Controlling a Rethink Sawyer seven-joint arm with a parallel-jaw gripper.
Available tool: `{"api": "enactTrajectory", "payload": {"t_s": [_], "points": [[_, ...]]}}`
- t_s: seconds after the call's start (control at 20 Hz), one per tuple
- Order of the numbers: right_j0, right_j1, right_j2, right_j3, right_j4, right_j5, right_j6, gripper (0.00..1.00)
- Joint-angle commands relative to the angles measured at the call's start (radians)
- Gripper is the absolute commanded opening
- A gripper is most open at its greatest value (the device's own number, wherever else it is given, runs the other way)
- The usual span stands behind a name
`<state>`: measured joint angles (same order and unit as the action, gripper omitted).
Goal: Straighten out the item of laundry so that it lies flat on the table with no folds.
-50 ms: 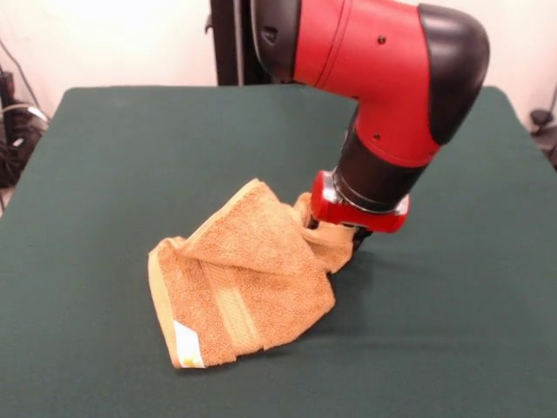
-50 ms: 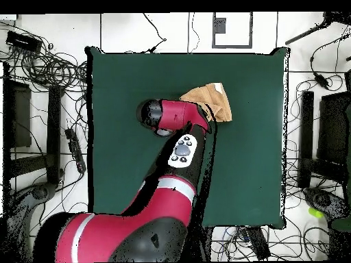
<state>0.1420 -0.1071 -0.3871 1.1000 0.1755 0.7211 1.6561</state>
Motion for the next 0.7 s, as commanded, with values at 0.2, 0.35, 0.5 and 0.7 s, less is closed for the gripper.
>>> {"api": "enactTrajectory", "payload": {"t_s": [0.2,0.35,0.5,0.7], "points": [[-0.168,0.424,0.13,-0.087,-0.086,-1.056,0.328,1.0],[-0.17,0.429,0.13,-0.112,-0.103,-0.983,0.274,1.0],[-0.194,0.427,0.168,-0.12,-0.141,-0.987,0.246,1.0],[-0.181,0.44,0.148,-0.132,-0.134,-0.994,0.253,1.0]]}}
